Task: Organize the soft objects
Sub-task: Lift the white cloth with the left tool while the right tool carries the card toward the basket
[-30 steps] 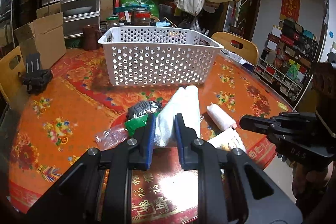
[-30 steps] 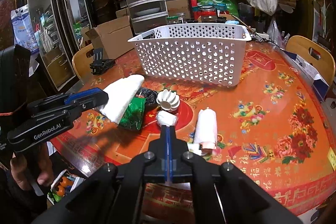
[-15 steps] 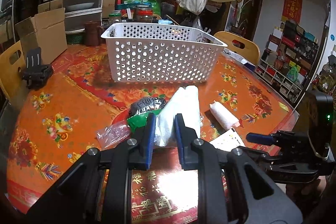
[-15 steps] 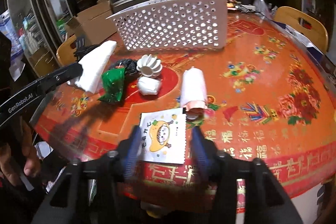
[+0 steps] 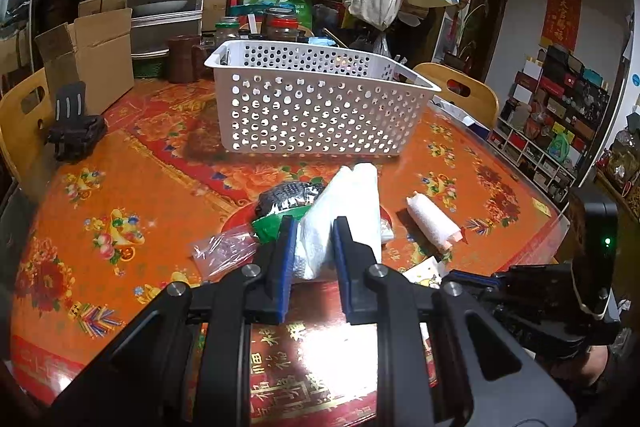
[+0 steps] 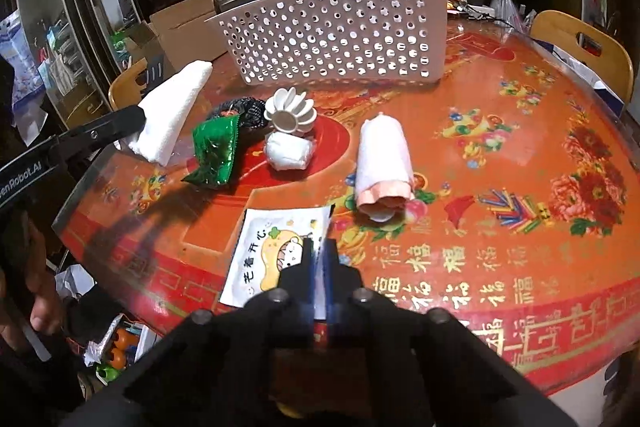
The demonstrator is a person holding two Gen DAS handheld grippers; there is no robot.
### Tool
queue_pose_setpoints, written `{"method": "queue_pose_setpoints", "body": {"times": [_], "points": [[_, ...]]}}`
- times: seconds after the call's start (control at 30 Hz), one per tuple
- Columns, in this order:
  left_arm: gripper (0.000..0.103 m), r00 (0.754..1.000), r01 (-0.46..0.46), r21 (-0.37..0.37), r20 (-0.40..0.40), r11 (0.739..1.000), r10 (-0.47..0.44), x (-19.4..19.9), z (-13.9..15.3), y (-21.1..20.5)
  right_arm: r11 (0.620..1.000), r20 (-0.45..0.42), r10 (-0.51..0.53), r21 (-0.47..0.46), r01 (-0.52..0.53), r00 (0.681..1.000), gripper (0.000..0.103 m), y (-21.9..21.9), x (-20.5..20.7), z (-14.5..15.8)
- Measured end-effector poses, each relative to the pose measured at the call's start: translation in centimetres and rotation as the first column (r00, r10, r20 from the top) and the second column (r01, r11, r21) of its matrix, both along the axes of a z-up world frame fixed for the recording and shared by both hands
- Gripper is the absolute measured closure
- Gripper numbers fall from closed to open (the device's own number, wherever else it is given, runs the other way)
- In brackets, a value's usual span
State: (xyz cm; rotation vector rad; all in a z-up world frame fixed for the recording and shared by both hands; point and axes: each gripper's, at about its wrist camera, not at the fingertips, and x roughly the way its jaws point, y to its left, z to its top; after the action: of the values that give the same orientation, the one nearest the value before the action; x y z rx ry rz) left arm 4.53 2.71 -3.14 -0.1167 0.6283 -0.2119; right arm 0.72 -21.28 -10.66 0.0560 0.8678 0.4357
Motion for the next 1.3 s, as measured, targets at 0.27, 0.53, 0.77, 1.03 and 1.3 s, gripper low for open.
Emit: {"method": "queue_pose_setpoints", "body": {"times": [0.27,0.53,0.77,1.03,1.3], "points": [[0.086,1.0,0.0,0.004,0.001,1.0,0.0,0.2,0.1,-0.2,0.999,0.076,0.001,0.052,-0.005,0.997,0.103,-1.0,-0.9,2.6],[0.086,1.0,0.006,0.013,0.023,1.0,-0.007,0.5,1.2,-0.7,0.999,0.175,0.016,0.026,-0.02,0.984,0.103,-1.0,-0.8,6.7],[0.086,0.999,0.004,0.021,0.051,1.0,-0.005,1.3,3.0,-0.4,0.999,0.23,0.041,-0.01,-0.039,0.972,0.103,-0.6,0.2,9.6],[0.086,0.995,-0.015,0.031,0.1,0.999,0.012,4.0,7.2,0.5,0.998,0.307,0.054,-0.027,-0.048,0.95,0.103,0.0,3.3,14.6],[0.086,0.991,-0.026,0.084,0.13,0.996,0.015,8.6,11.4,-0.1,0.999,0.332,0.045,-0.042,-0.033,0.942,0.103,0.7,8.4,18.4]]}}
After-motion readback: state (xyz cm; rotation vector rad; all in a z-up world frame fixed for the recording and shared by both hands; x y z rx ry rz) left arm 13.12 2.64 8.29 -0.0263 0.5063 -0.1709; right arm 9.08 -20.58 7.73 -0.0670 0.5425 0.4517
